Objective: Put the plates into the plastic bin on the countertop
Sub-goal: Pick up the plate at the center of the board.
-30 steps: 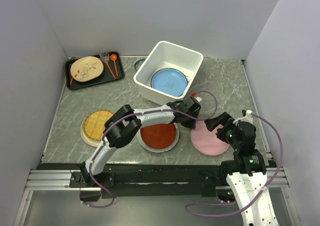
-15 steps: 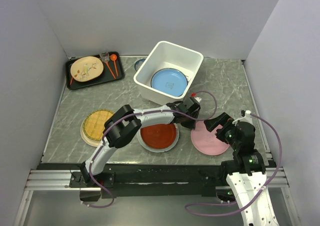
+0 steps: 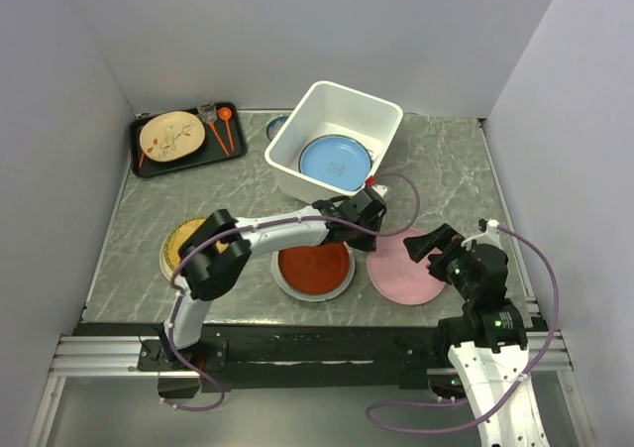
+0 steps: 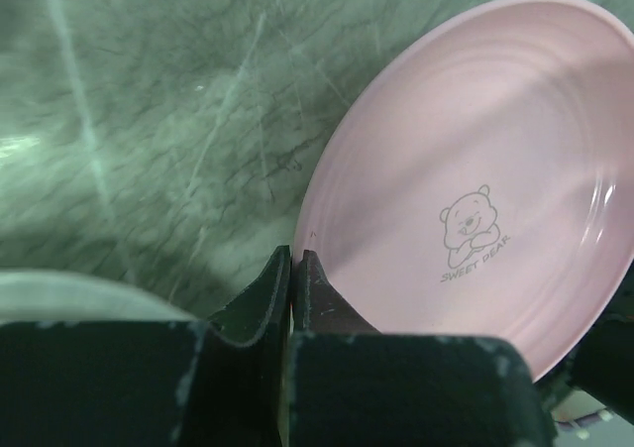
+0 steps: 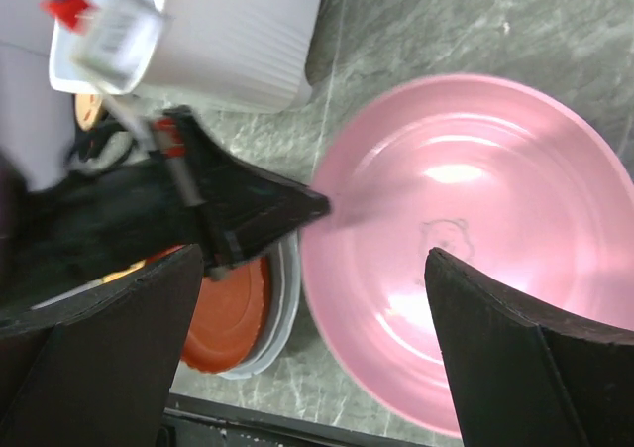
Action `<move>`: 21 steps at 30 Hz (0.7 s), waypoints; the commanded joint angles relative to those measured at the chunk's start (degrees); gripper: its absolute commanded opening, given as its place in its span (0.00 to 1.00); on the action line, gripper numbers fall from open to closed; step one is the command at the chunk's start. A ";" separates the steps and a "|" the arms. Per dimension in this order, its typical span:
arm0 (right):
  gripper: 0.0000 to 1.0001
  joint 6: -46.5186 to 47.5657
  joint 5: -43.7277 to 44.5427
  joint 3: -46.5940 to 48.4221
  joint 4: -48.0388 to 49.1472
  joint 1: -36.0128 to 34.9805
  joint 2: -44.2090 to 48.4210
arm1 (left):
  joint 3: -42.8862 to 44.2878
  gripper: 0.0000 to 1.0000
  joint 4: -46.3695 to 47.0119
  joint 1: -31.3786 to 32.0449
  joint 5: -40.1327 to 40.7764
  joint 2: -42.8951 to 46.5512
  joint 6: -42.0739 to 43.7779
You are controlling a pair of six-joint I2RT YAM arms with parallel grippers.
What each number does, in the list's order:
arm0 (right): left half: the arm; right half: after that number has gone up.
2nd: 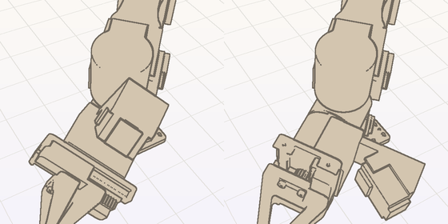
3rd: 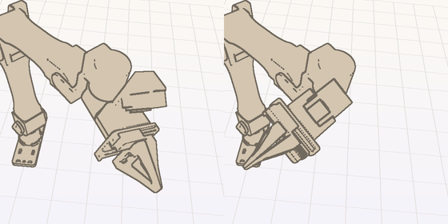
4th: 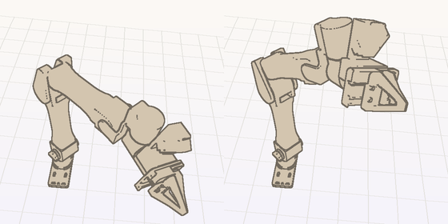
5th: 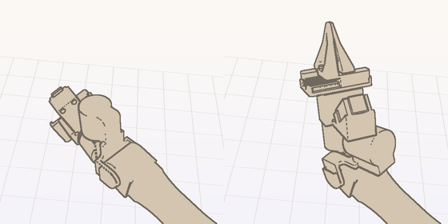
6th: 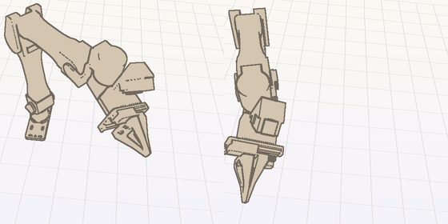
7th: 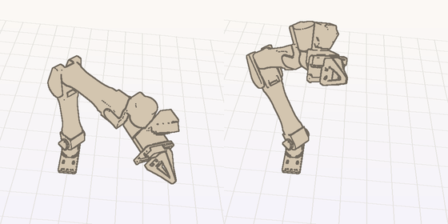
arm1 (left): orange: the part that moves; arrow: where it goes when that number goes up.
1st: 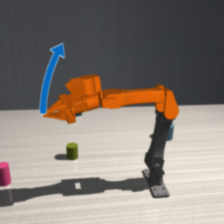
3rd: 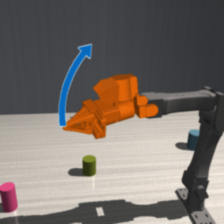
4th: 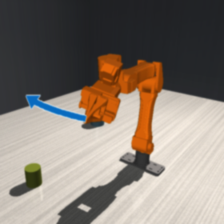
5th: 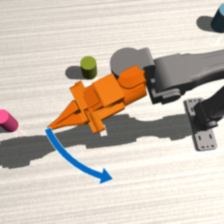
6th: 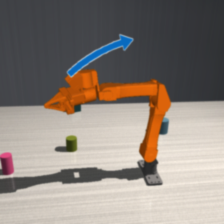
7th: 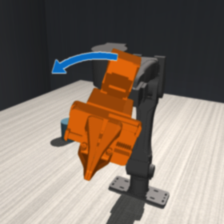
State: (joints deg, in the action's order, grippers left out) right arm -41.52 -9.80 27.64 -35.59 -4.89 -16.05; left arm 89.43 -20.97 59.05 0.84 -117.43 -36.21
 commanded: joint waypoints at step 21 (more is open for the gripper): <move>1.00 -2.16 -9.88 2.25 14.48 -0.04 -1.70 | -18.67 0.01 -1.00 -2.44 11.37 29.35 -3.87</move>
State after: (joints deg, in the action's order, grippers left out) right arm -42.57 -16.60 27.97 -28.25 -4.89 -16.45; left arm 72.55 -22.59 57.14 9.85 -93.38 -38.48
